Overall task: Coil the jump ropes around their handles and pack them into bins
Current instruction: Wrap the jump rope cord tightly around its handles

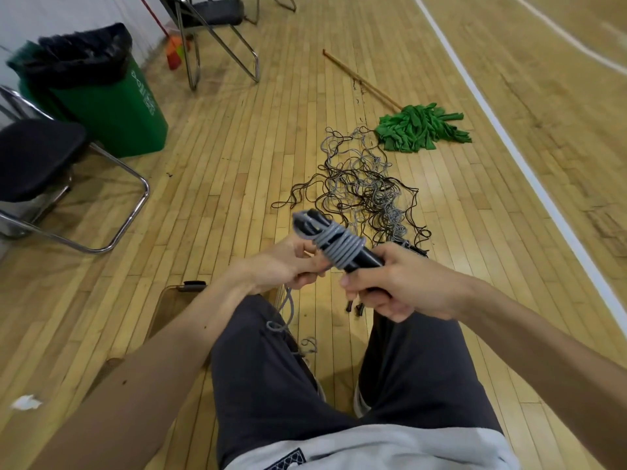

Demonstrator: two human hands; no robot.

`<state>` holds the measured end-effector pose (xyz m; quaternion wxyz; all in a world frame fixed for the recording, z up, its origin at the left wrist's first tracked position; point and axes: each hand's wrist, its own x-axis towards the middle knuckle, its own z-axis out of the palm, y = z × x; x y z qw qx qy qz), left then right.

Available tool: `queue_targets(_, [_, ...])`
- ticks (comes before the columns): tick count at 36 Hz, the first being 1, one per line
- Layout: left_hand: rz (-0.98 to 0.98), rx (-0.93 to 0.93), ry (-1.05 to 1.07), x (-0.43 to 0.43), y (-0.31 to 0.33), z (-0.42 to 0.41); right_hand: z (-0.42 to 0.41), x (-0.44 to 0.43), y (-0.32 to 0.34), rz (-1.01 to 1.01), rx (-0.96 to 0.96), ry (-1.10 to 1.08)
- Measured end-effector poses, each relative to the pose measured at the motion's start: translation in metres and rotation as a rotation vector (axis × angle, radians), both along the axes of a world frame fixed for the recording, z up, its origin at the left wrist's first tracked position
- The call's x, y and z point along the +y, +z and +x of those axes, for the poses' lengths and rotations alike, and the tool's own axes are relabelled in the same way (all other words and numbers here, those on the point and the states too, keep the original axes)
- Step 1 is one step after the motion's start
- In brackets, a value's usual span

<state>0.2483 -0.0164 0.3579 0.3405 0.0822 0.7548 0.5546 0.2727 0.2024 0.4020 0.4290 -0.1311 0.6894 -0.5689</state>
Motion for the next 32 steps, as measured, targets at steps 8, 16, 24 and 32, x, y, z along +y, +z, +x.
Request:
queue_targets(8, [0.032, 0.111, 0.092, 0.011, -0.004, 0.017, -0.013, 0.008, -0.014, -0.088, -0.192, -0.178])
queue_targets(16, [-0.056, 0.219, 0.073, 0.021, -0.004, 0.029, -0.020, 0.009, -0.029, -0.024, -0.223, -0.264])
queue_targets(24, [-0.358, 0.438, -0.001, 0.021, 0.001, 0.029, -0.027, 0.016, -0.046, 0.014, -0.248, -0.320])
queue_targets(32, [-0.463, 0.381, -0.081, 0.020, -0.010, 0.032, -0.036, 0.018, -0.060, 0.141, -0.025, -0.382])
